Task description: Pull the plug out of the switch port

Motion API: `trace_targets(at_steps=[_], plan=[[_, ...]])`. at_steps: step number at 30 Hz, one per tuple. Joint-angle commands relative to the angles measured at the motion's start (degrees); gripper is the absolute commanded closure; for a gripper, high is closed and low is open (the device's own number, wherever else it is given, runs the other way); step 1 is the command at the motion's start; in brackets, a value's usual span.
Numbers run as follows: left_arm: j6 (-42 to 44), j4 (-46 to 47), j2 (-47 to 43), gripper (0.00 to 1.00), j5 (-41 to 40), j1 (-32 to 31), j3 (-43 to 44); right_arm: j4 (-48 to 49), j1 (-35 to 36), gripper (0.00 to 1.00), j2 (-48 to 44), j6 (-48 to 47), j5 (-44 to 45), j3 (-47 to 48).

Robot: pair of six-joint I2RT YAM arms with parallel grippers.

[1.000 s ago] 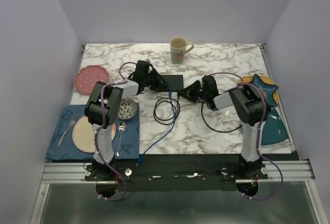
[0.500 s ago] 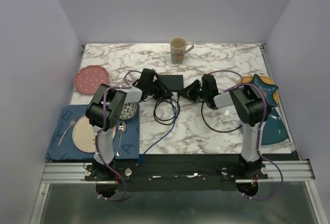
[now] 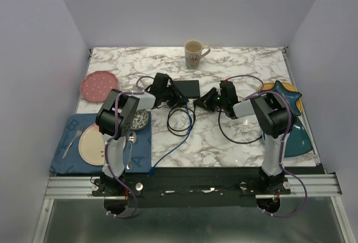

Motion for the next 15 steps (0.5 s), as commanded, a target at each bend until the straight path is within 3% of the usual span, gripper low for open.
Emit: trace_targets(at_steps=[1, 7, 10, 15], plan=[[-0.80, 0.41, 2.23, 0.62, -0.44, -0.14, 1.48, -5.00, 0.96, 0.99, -1.20, -3.41, -3.61, -2.50], [-0.72, 0.59, 1.53, 0.62, -0.70, -0.14, 1.13, -6.93, 1.49, 0.99, -4.00, -5.60, -3.80, -4.51], [-0.19, 0.15, -0.39, 0.62, -0.96, 0.39, -0.01, -10.26, 1.49, 0.99, -9.95, -9.19, -0.83, -5.66], [2.18, -1.69, -7.42, 0.60, -3.16, 2.76, -4.58, -27.71, 1.49, 0.99, -22.88, -21.40, 9.10, -2.16]])
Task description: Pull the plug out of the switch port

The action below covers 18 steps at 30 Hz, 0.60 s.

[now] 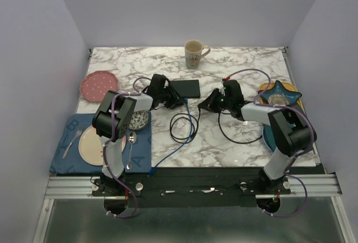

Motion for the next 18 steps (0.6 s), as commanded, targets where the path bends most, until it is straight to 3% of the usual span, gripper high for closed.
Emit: trace_targets(at_steps=[1, 7, 12, 18], plan=[[2.95, -2.87, -9.48, 0.59, -3.64, 2.82, -4.04, -17.04, 0.24, 0.99, -12.06, -15.77, 12.84, 4.10], [5.33, -6.66, -16.70, 0.57, -7.95, 3.53, -6.59, -28.84, 0.24, 0.99, -23.05, -24.33, 23.84, 4.64], [5.85, -7.62, -19.61, 0.56, -8.48, 3.53, -8.43, -32.87, 0.68, 0.99, -27.71, -25.92, 23.69, -0.19], [6.47, -7.98, -22.86, 0.56, -9.62, 3.53, -11.15, -37.80, 1.30, 0.99, -35.97, -24.60, 31.41, -7.58]])
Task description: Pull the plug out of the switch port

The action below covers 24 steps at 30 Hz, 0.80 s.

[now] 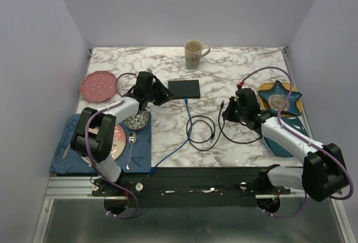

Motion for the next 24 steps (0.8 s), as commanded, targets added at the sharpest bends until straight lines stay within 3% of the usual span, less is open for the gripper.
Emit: trace_targets(at_steps=[1, 10, 16, 19, 20, 24], plan=[[1.49, -1.68, -2.91, 0.56, -2.34, -0.14, -2.44, -8.15, 0.53, 0.99, -6.60, -0.36, 10.91, -3.62], [2.10, -2.82, -5.28, 0.56, -2.52, -0.14, -3.41, -15.71, 0.36, 0.99, -18.03, -1.05, 24.46, 1.20], [1.93, -3.00, -5.37, 0.56, -2.00, -0.14, -3.50, -16.77, -1.74, 0.99, -12.44, -1.42, 25.37, 5.51], [1.57, -2.91, -5.20, 0.56, -1.73, -0.14, -3.76, -14.67, -6.31, 0.79, -6.73, 0.08, 19.32, 5.69], [1.49, -2.83, -5.28, 0.56, -1.73, -0.14, -3.85, -14.14, -7.80, 0.64, -5.66, 0.43, 18.33, 6.04], [1.84, -3.35, -5.55, 0.52, -1.64, -0.14, -3.32, -10.28, -8.08, 0.36, -4.24, 1.22, 15.17, 7.44]])
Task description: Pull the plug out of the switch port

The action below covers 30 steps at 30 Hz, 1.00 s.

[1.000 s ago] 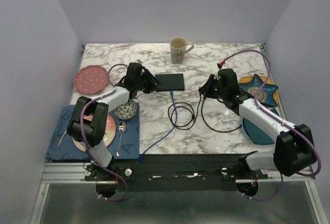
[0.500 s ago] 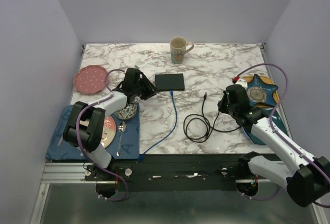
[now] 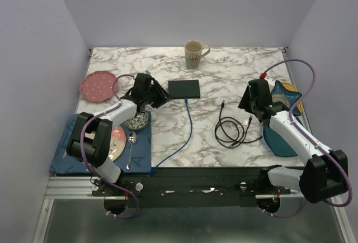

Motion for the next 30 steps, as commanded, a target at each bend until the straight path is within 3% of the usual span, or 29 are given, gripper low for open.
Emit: trace_targets(at_steps=[1, 3, 8, 11, 12, 13, 19, 23, 25, 28, 30], plan=[[0.94, -0.73, -1.70, 0.51, -0.55, -0.14, 0.13, 4.11, -0.36, 0.31, -0.50, 1.16, -6.25, 2.11], [1.21, -0.82, -2.14, 0.49, -1.07, -0.14, 0.22, 6.56, -0.28, 0.18, -2.87, 0.46, -8.46, 2.38], [2.61, -0.99, -3.28, 0.39, -2.66, -0.14, 0.31, 12.02, 1.91, 0.11, -7.97, -3.32, -16.63, 2.29], [1.74, -3.71, -2.76, 0.20, -4.15, -0.05, 1.10, 13.70, 6.64, 0.07, -7.36, -6.48, -17.26, 4.30], [1.82, -3.81, -2.41, 0.01, -3.72, -0.05, 1.80, 14.14, 7.80, 0.05, -6.32, -7.36, -17.52, 5.27], [2.17, -3.98, -1.88, 0.01, -2.67, -0.05, 2.41, 14.23, 8.77, 0.00, -4.04, -8.15, -18.05, 6.84], [4.10, -8.72, -1.70, 0.01, -6.25, -0.40, 5.58, 16.94, 9.13, 0.00, 4.32, -1.32, -24.29, 9.24], [2.18, -16.98, -3.72, 0.01, -21.70, -1.02, 7.96, 26.60, 9.13, 0.00, 6.70, 4.22, -21.32, 5.55], [-0.26, -16.64, -4.51, 0.01, -24.88, -0.93, 6.38, 32.23, 8.34, 0.00, 8.28, 11.31, -19.65, 2.74], [-1.61, -17.17, -5.04, 0.01, -24.20, 0.03, 5.23, 34.53, 2.55, 0.00, 15.03, 14.08, -36.55, 4.99], [1.28, -12.00, -4.43, 0.01, -15.12, 1.00, 3.75, 37.15, 2.27, 0.00, 17.33, 12.15, -42.91, 6.15]])
